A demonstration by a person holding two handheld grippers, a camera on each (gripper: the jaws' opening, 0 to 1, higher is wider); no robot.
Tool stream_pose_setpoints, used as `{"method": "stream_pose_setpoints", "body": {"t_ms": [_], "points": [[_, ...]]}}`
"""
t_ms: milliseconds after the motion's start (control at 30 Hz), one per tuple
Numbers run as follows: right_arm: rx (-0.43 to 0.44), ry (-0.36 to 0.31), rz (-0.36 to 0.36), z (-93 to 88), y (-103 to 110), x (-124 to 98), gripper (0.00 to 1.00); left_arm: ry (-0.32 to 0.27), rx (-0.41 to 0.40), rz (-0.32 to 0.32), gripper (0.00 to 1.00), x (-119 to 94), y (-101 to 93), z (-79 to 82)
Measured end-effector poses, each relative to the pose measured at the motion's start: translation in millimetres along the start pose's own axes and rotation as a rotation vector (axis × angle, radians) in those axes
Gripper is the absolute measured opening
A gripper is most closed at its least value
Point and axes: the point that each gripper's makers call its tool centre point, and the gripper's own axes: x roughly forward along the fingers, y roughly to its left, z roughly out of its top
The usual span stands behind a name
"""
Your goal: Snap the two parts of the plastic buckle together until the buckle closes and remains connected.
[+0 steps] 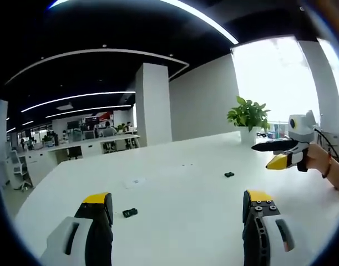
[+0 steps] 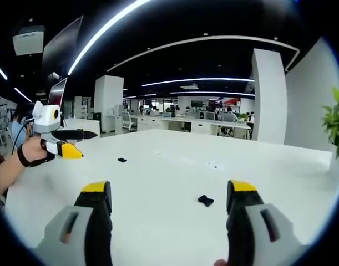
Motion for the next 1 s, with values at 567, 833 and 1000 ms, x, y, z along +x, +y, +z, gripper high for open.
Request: {"method": "stream_pose_setpoints", "body": {"t_ms": [567, 833, 1000], "points": [[-0.002, 0.005, -0.008, 3.8, -7, 10, 0.85, -0.033, -0.027, -0.011, 1.00, 3, 1.7, 16.9], [0.007, 0.017, -0.006, -0.8, -9, 12, 0.85, -0.024, -0.054, -0.009, 1.00, 9, 9.0, 11.2], [0.010, 0.008, -0.010, 2.7, -12, 14, 0.85, -0.022, -0.057, -0.007, 1.00, 10, 11.5, 9.8]]}}
